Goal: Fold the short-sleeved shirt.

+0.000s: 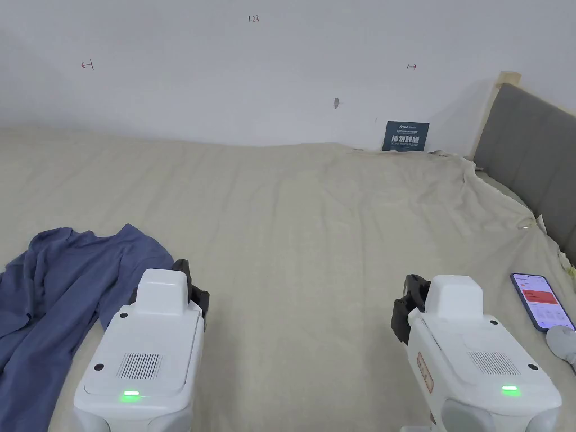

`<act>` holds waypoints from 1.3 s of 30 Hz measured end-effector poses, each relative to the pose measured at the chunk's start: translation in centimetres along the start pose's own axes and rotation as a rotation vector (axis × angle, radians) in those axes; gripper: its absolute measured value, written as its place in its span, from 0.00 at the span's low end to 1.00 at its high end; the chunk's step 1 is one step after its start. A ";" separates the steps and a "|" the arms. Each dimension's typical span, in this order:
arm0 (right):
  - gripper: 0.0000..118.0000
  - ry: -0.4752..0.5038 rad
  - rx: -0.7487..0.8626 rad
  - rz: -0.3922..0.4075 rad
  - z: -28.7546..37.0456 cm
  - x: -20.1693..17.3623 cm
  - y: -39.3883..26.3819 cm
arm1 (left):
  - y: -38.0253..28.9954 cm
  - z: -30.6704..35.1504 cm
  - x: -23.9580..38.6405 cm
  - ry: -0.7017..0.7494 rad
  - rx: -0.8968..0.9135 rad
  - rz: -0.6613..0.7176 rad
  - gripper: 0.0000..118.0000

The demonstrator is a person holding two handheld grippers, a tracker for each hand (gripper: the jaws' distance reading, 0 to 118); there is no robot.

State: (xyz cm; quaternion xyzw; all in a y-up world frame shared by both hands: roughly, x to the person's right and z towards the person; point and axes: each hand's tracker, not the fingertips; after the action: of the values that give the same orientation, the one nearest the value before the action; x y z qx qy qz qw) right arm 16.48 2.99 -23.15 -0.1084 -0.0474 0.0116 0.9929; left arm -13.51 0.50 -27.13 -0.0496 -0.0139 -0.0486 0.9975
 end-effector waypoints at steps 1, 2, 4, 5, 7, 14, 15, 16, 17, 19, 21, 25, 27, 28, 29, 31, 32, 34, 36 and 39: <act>0.00 -0.001 0.001 0.006 0.0 0.0 0.0 | 0.0 0.0 0.0 0.000 0.001 0.001 0.00; 0.00 0.001 0.000 0.009 -0.1 0.0 0.0 | 0.1 0.0 0.1 0.002 0.001 0.001 0.00; 0.00 0.006 -0.002 0.006 -0.1 0.0 -0.2 | 0.1 0.0 0.0 0.003 0.002 0.000 0.00; 0.00 0.008 -0.002 0.004 -0.2 0.0 -0.2 | 0.1 0.1 0.0 0.003 0.002 0.001 0.00; 0.00 0.007 -0.001 0.005 -0.2 0.0 -0.3 | 0.2 0.1 0.0 0.002 0.003 0.000 0.00; 0.00 0.008 0.002 0.002 -0.4 0.2 -0.3 | 0.3 0.2 0.0 0.001 0.001 -0.004 0.00; 0.00 0.008 0.003 0.001 -0.3 0.2 -0.3 | 0.3 0.2 0.0 0.002 0.001 -0.002 0.00; 0.00 0.008 0.003 0.001 -0.3 0.2 -0.3 | 0.3 0.2 0.0 0.003 0.002 -0.002 0.00; 0.00 0.008 0.002 0.001 -0.3 0.2 -0.3 | 0.3 0.2 0.0 0.004 0.003 -0.002 0.00; 0.00 0.011 0.000 -0.002 -0.1 0.2 -0.1 | 0.4 0.2 0.0 0.001 0.002 0.003 0.00; 0.00 0.013 0.000 0.001 -0.1 0.1 -0.1 | 0.4 0.2 0.0 0.002 0.003 0.004 0.00; 0.00 0.013 0.003 0.005 0.2 0.0 0.1 | 0.5 0.2 0.0 0.000 0.005 0.007 0.00; 0.00 0.012 0.002 0.005 0.4 -0.1 0.3 | 0.6 0.2 0.0 -0.002 0.007 0.002 0.00; 0.00 0.012 0.003 0.006 0.5 -0.2 0.4 | 0.6 0.2 0.0 -0.003 0.008 0.001 0.00; 0.00 0.012 0.003 0.007 0.6 -0.2 0.4 | 0.6 0.2 0.0 -0.003 0.008 0.002 0.00; 0.00 0.013 0.005 0.008 0.7 -0.3 0.5 | 0.7 0.2 0.1 -0.005 0.009 0.004 0.00; 0.00 0.013 0.006 0.009 0.8 -0.3 0.5 | 0.6 0.2 0.1 -0.003 0.010 0.002 0.00; 0.00 0.013 0.007 0.012 0.8 -0.3 0.6 | 0.6 0.2 0.2 -0.003 0.011 -0.007 0.00; 0.00 0.014 0.007 0.014 0.7 -0.2 0.5 | 0.6 0.2 0.3 -0.006 0.012 -0.008 0.00; 0.00 0.013 0.007 0.015 0.8 -0.3 0.5 | 0.7 0.2 0.3 -0.007 0.013 -0.006 0.00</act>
State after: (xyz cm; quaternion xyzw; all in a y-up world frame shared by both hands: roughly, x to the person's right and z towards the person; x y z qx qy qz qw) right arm 16.14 3.69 -22.54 -0.1053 -0.0403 0.0184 0.9934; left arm -13.10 1.15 -27.01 -0.0434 -0.0180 -0.0512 0.9976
